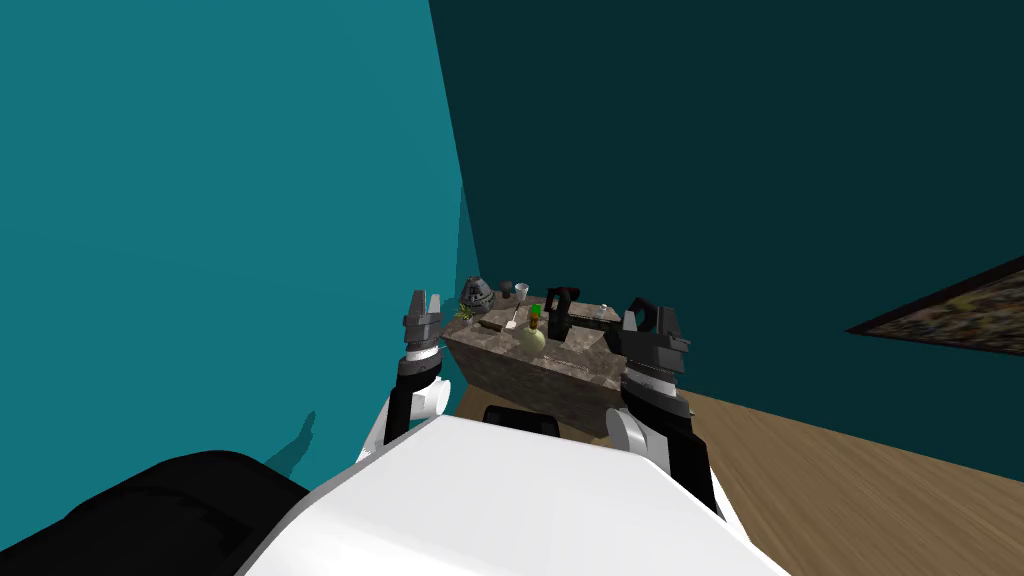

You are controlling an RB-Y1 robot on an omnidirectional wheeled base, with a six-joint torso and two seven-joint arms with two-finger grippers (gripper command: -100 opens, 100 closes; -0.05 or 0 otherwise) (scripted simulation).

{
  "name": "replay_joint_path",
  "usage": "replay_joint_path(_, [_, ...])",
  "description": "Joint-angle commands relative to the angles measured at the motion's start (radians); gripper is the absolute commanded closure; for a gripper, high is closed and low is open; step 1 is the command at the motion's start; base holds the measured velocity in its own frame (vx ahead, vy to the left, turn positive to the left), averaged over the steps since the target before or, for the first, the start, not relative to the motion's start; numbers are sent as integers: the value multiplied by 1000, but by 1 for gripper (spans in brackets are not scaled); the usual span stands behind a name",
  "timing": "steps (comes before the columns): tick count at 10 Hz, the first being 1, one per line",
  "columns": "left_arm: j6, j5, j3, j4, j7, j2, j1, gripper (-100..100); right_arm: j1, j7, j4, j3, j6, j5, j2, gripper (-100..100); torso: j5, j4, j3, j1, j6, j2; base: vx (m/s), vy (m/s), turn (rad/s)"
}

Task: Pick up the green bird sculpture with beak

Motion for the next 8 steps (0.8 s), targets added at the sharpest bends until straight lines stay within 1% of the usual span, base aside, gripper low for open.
replay_joint_path(1, [30,3,2,3,-7,45,-9,-100,0,0,0,0,0,0,0,0,0,0,0,0,0,0,-81,13,-70])
replay_joint_path(3, [75,8,5,10,-16,88,-22,-100,0,0,0,0,0,0,0,0,0,2,4,1,0,7,-124,-2,-53])
replay_joint_path(5, [129,14,8,20,-29,130,-39,-100,0,0,0,0,0,0,0,0,0,1,4,-1,0,6,-75,-19,-59])
replay_joint_path(6, [137,14,8,20,-29,130,-39,-100,0,0,0,0,0,0,0,0,0,1,3,-1,0,5,-41,-15,-20])
replay_joint_path(7, [173,18,10,26,-36,150,-49,-100,0,0,0,0,0,0,0,0,0,1,2,-1,0,3,-34,-17,-36])
replay_joint_path(8, [174,18,10,26,-36,150,-49,-100,0,0,0,0,0,0,0,0,0,1,2,-1,0,3,-24,-12,-25])
